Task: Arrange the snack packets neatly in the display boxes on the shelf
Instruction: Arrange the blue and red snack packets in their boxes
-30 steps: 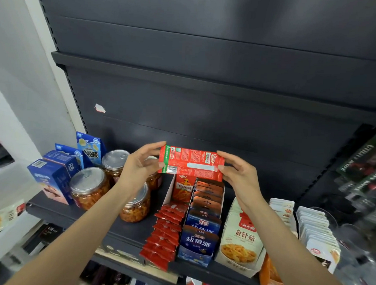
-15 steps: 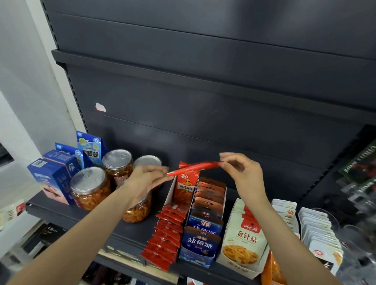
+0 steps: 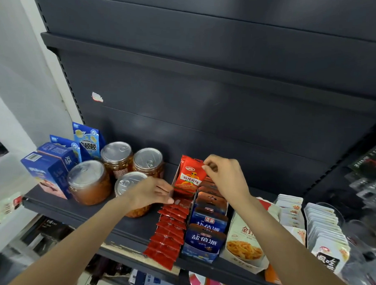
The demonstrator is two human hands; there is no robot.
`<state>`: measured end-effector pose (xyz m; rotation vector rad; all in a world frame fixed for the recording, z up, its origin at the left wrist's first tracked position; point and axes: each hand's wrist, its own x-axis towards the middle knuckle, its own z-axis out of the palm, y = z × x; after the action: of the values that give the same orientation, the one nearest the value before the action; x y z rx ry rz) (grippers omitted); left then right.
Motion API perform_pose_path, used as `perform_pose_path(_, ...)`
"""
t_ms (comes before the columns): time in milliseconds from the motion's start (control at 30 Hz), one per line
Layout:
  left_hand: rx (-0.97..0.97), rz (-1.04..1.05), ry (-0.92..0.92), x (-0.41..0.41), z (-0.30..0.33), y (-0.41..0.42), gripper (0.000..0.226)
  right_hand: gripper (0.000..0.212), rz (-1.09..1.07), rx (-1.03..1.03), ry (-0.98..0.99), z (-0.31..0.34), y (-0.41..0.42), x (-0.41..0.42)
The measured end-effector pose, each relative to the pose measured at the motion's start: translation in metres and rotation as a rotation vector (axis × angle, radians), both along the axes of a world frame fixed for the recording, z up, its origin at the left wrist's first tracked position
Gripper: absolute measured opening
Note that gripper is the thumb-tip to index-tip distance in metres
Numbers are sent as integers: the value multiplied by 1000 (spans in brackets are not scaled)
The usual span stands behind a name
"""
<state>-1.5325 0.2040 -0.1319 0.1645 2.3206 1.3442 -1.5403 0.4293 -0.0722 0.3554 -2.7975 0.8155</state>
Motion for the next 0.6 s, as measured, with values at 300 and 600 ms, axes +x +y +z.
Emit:
perform_pose_path(300,-247,-250,195,0,2,5,19,22,67,201,-200,-22,-24,-23)
perform_pose_path(600,-191,-92,510,-10,10,7,11,18,-16,243,-39,-40,-31,-45)
